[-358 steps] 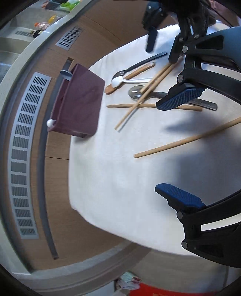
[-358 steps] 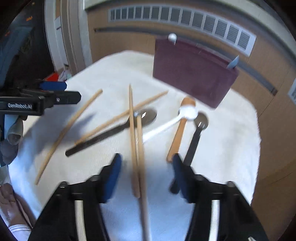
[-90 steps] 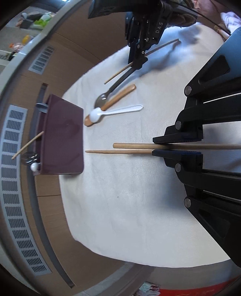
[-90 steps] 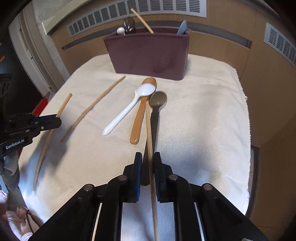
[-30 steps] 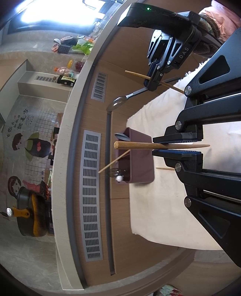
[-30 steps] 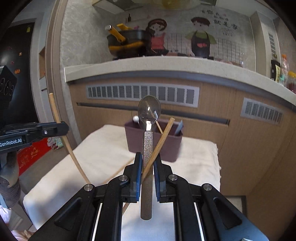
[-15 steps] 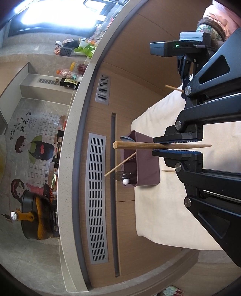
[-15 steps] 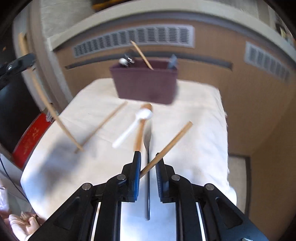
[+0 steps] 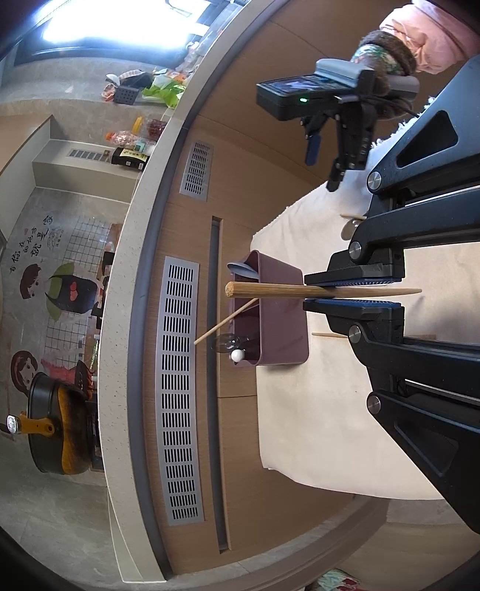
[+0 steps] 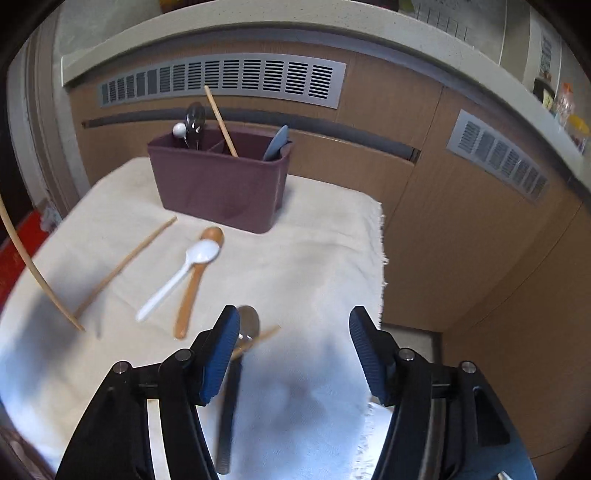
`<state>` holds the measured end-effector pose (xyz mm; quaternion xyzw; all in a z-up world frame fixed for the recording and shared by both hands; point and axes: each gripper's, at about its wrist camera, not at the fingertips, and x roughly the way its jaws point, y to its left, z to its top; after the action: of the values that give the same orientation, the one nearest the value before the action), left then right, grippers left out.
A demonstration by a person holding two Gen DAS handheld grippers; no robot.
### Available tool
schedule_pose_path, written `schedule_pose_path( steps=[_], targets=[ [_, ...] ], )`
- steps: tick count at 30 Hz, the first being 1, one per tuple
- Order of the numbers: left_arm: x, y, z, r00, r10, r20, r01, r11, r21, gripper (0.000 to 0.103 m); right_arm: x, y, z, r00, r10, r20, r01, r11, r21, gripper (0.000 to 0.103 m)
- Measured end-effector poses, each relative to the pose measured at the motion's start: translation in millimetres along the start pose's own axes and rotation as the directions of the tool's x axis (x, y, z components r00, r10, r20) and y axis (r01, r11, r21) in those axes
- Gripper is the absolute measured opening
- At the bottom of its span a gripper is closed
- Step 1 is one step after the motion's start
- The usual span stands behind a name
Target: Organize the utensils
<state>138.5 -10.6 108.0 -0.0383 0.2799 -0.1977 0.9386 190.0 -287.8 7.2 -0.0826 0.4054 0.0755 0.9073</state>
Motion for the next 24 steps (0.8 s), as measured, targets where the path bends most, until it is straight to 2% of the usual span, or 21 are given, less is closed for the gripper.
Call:
schedule_pose_path(
  steps=[3,4,5,10,15,17,20,24],
  targets=[
    [2.4,0.5,-1.4,1.000,-0.003,-0.003,0.003,1.000,-0.006,0.006,6.2,11.5,2.0,0.996,0.086,-0.034,-0.086,0.996,-0.017,0.054],
    [3.3,0.5,-1.7,1.000,-0.004,-0.005,0.004,1.000,-0.006,0.006,13.2,18.3,1.1,0.994,0.097,-0.055,-0.099,0.994,-0.036,0.048],
    [4.4,0.4,-2.1,1.000,-0.005,-0.008,0.005,1.000,-0.006,0.006,20.1,24.4,-1.0,0.992,0.102,-0.071,-0.105,0.993,-0.046,0.045],
    [7.0,-0.8,-3.7,1.000,-0.005,-0.019,0.005,1.000,0.000,0.006,67.3,37.6,-9.7,0.981,0.105,-0.161,-0.112,0.993,-0.040,0.044],
    [9.9,2.1,-3.3,1.000,0.001,-0.024,-0.001,1.000,-0.002,0.006,95.3,41.0,-15.3,0.967,0.093,-0.236,-0.108,0.993,-0.052,0.043],
    [11.0,2.5,-3.7,1.000,0.001,-0.027,-0.001,1.000,-0.005,0.006,92.5,40.3,-16.5,0.965,0.113,-0.236,-0.126,0.991,-0.042,0.029],
    [12.3,2.3,-4.5,1.000,-0.001,-0.030,0.001,1.000,-0.007,0.006,73.1,39.4,-16.0,0.978,0.094,-0.184,-0.102,0.994,-0.037,0.029],
    [12.2,2.8,-4.8,1.000,0.000,-0.029,0.000,1.000,-0.008,0.006,27.4,34.4,-7.5,0.989,0.134,-0.058,-0.134,0.991,0.003,0.029]
  ],
)
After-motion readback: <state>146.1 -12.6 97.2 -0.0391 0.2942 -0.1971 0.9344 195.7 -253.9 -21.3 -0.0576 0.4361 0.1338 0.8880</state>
